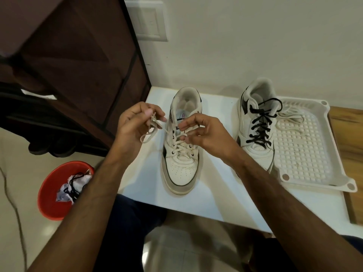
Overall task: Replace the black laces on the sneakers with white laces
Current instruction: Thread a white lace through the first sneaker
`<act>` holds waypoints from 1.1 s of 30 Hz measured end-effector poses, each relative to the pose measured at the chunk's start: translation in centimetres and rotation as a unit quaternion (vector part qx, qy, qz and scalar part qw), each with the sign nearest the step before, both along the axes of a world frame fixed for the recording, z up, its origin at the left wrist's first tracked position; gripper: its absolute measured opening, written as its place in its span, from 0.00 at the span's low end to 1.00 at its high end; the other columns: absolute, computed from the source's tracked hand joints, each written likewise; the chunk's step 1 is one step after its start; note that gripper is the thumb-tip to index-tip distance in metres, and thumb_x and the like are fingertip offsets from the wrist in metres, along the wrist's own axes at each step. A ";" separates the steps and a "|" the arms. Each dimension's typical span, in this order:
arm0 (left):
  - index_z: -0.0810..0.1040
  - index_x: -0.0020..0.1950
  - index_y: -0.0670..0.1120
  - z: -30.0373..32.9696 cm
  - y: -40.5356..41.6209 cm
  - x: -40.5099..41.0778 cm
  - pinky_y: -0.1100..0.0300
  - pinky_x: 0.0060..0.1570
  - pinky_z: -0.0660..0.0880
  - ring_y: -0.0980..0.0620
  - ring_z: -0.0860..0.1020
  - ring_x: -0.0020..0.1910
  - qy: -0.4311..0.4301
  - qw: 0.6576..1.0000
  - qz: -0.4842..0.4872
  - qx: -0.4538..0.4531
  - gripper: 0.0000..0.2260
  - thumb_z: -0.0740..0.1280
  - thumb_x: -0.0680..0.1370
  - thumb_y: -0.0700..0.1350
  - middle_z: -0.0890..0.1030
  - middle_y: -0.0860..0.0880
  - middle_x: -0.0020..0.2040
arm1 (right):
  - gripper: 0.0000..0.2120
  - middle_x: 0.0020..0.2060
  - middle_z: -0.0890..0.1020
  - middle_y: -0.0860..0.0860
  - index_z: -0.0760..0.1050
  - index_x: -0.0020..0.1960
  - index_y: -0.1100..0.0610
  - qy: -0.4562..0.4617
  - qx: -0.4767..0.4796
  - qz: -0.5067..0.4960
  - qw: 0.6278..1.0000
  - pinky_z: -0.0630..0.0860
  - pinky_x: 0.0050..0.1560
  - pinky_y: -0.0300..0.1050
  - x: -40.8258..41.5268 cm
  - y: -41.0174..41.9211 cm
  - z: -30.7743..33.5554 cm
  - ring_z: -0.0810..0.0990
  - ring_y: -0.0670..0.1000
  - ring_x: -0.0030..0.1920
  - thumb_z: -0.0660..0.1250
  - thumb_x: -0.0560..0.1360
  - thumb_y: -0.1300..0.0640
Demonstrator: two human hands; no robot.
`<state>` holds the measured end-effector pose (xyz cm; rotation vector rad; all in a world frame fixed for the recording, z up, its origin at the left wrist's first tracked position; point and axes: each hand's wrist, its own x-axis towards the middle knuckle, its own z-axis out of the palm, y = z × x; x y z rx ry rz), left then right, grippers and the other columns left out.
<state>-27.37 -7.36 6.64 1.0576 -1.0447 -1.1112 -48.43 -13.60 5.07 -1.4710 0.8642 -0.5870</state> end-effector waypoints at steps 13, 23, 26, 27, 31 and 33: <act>0.78 0.42 0.50 -2.7 -0.5 0.2 0.56 0.43 0.72 0.55 0.74 0.41 -0.513 0.845 -0.089 0.123 0.12 0.69 0.79 0.57 0.75 0.52 0.42 | 0.13 0.53 0.81 0.50 0.81 0.52 0.58 0.038 -0.121 -0.061 0.990 0.83 0.48 0.42 -0.3 0.7 -0.1 0.84 0.45 0.50 0.74 0.72 0.71; 0.76 0.44 0.35 -1.6 -0.3 -0.2 0.52 0.48 0.72 0.45 0.80 0.49 -0.214 0.972 -0.034 0.090 0.13 0.67 0.79 0.45 0.85 0.48 0.48 | 0.23 0.53 0.76 0.51 0.81 0.64 0.55 0.160 -0.277 0.015 0.947 0.77 0.51 0.39 -0.4 0.5 -1.4 0.79 0.47 0.49 0.63 0.76 0.74; 0.76 0.42 0.39 -0.8 -0.2 -0.2 0.56 0.43 0.73 0.51 0.79 0.42 -0.165 0.985 -0.007 0.047 0.12 0.66 0.80 0.46 0.84 0.48 0.41 | 0.22 0.54 0.75 0.50 0.78 0.65 0.53 0.213 -0.339 0.028 0.916 0.78 0.51 0.49 -0.6 0.7 -1.6 0.77 0.49 0.50 0.65 0.75 0.70; 0.76 0.40 0.43 -0.6 -0.2 -0.1 0.57 0.42 0.72 0.52 0.78 0.40 -0.138 0.990 0.012 0.031 0.11 0.67 0.79 0.47 0.83 0.48 0.39 | 0.21 0.54 0.75 0.49 0.78 0.64 0.52 0.221 -0.352 0.032 0.909 0.78 0.51 0.51 -0.6 0.7 -1.6 0.77 0.49 0.51 0.66 0.75 0.69; 0.78 0.38 0.51 0.8 0.3 0.3 0.56 0.43 0.71 0.50 0.75 0.39 -0.019 0.997 0.058 -0.040 0.10 0.65 0.80 0.46 0.80 0.50 0.36 | 0.19 0.51 0.76 0.48 0.79 0.63 0.52 0.195 -0.319 0.023 0.927 0.77 0.51 0.45 -0.8 0.6 -1.5 0.77 0.44 0.48 0.66 0.76 0.67; 0.79 0.39 0.49 1.6 0.5 0.1 0.56 0.43 0.72 0.50 0.77 0.40 -0.051 0.995 0.054 -0.060 0.10 0.64 0.80 0.46 0.81 0.50 0.39 | 0.17 0.47 0.77 0.48 0.80 0.64 0.51 0.145 -0.253 0.007 0.957 0.76 0.50 0.41 -0.7 0.5 -1.0 0.78 0.45 0.46 0.68 0.78 0.65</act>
